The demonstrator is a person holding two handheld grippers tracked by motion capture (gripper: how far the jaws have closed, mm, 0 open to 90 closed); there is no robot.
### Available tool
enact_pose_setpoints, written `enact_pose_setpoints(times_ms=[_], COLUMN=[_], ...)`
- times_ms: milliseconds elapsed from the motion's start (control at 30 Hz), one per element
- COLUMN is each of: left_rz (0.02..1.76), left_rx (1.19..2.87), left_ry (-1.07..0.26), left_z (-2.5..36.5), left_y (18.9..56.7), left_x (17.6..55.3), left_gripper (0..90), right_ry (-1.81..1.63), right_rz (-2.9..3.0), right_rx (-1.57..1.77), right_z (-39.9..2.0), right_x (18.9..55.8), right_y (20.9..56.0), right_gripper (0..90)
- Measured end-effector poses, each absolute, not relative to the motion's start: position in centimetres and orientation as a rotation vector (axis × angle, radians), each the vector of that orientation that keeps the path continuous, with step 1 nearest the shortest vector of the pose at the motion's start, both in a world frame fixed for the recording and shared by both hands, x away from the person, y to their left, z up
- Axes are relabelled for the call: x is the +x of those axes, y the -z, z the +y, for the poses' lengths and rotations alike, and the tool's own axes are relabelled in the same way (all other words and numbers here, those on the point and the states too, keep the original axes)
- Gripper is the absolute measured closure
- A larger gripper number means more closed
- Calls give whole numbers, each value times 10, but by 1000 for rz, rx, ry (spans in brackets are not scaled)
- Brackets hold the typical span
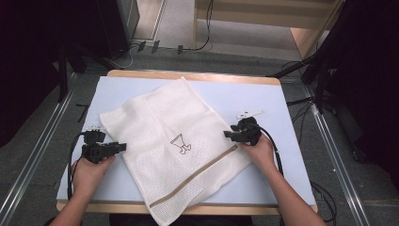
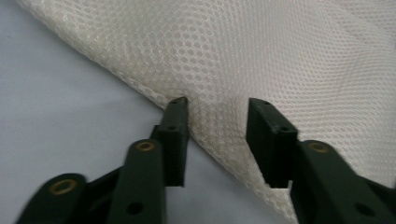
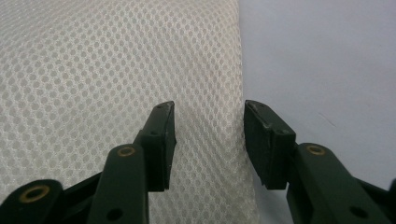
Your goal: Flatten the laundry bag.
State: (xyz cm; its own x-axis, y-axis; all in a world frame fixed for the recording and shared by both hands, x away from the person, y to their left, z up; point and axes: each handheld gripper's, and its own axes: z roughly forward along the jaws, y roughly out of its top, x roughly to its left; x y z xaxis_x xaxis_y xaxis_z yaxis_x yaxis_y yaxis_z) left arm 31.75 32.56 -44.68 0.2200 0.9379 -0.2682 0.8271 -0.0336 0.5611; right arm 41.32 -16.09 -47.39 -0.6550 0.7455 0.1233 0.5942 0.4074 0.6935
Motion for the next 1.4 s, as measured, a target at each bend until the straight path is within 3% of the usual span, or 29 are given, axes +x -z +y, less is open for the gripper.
enact_pose_setpoints(times_ms=[33,67,133,200,300,700,1100,1400], left_rz=[1618,1609,1593,1585,1567,1484,1432,1420], left_rx=[1894,1907,1906,1881,1871,1899,1919,1970], left_ry=[-212,-199,-166,-128,-140,-191,-101,-103], left_z=[325,323,323,327,331,320,309,299], left_y=[447,447,448,446,442,435,439,443], left_x=[319,322,325,330,332,373,421,450], left_gripper=[679,791,838,872,874,871,872,873], right_ry=[-1082,-1065,-1070,-1068,-1052,-1093,-1084,-1052], right_rz=[2456,2461,2473,2499,2506,2452,2459,2482], right_rx=[1187,1177,1173,1198,1226,1279,1333,1326], right_z=[-161,-160,-159,-158,-157,-176,-191,-184], right_x=[413,413,412,411,411,394,369,351], right_y=[474,473,473,471,468,457,463,469], right_gripper=[586,671,712,812,830,829,827,820])
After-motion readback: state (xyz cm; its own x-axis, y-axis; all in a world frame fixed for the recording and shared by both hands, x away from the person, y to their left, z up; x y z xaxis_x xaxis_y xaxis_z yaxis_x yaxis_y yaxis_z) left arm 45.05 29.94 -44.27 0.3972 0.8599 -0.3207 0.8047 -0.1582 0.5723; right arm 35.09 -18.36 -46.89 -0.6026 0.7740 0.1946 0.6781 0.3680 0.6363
